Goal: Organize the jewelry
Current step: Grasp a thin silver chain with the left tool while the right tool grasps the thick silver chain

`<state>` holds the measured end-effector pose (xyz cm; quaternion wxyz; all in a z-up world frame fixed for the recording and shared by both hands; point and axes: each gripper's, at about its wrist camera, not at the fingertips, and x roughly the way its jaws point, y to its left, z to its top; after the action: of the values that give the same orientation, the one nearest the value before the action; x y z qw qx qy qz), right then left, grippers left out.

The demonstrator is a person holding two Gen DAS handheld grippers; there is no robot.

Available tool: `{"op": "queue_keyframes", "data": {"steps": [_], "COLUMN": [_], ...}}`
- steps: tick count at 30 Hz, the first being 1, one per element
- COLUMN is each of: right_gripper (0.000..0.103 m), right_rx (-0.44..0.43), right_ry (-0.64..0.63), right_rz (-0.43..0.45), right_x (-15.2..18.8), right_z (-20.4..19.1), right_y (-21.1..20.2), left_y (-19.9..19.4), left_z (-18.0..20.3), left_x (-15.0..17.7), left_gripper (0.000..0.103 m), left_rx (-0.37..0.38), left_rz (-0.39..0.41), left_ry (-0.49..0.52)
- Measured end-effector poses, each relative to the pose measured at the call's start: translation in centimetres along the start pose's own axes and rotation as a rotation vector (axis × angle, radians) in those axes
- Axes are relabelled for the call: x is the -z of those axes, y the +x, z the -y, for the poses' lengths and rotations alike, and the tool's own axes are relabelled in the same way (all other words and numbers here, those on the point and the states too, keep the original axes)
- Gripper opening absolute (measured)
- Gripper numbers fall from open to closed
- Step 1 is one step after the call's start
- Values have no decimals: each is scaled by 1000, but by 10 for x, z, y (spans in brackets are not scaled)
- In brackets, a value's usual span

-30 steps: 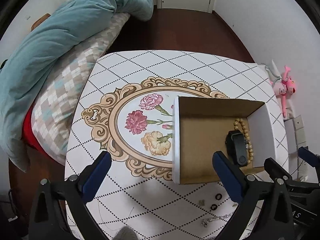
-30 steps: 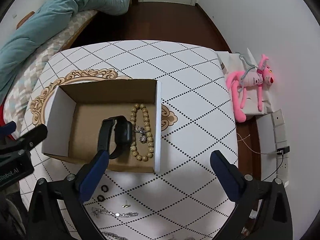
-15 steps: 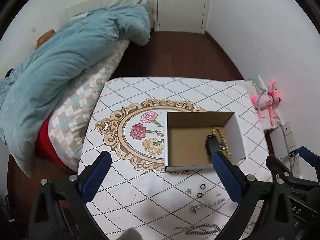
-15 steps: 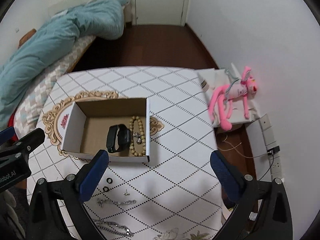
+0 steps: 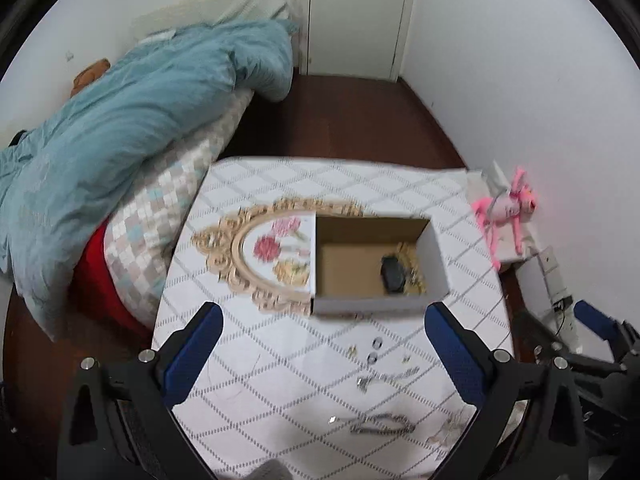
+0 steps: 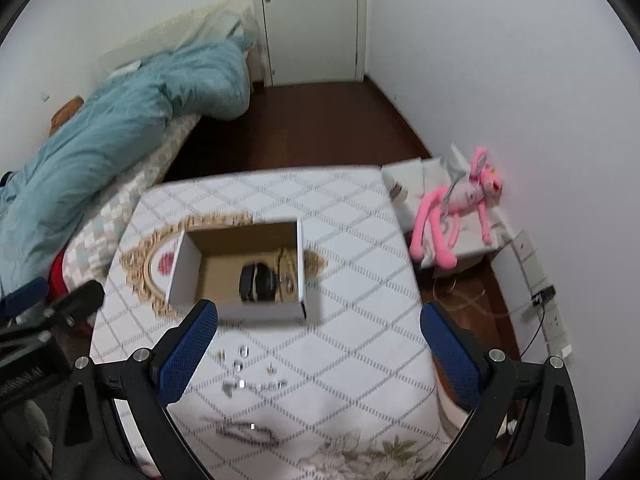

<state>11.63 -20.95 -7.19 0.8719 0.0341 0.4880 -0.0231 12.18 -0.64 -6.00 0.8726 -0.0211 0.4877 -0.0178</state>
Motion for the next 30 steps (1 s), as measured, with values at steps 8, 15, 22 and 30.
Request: {"op": "queue_keyframes", "data": {"steps": [8, 15, 22, 30], "right_gripper": [85, 62, 62, 37], "right_rx": [-62, -153, -192, -70], "right_ry": [35, 71, 22, -121], "right_rz": [-251, -360, -402, -308], "right_x": [82, 130, 154, 163], "right_z": [8, 19, -7, -41], "right_y": [75, 109, 127, 119], "left_y": [69, 116, 127, 126], "left_z": [-10, -9, -23, -35], "left_x": [73, 123, 141, 150], "left_gripper": [103, 103, 103, 103], "left_rx": [-64, -72, -163, -194], "left_rz": [-208, -342, -353, -353], "left_ry": [28, 27, 16, 10]}}
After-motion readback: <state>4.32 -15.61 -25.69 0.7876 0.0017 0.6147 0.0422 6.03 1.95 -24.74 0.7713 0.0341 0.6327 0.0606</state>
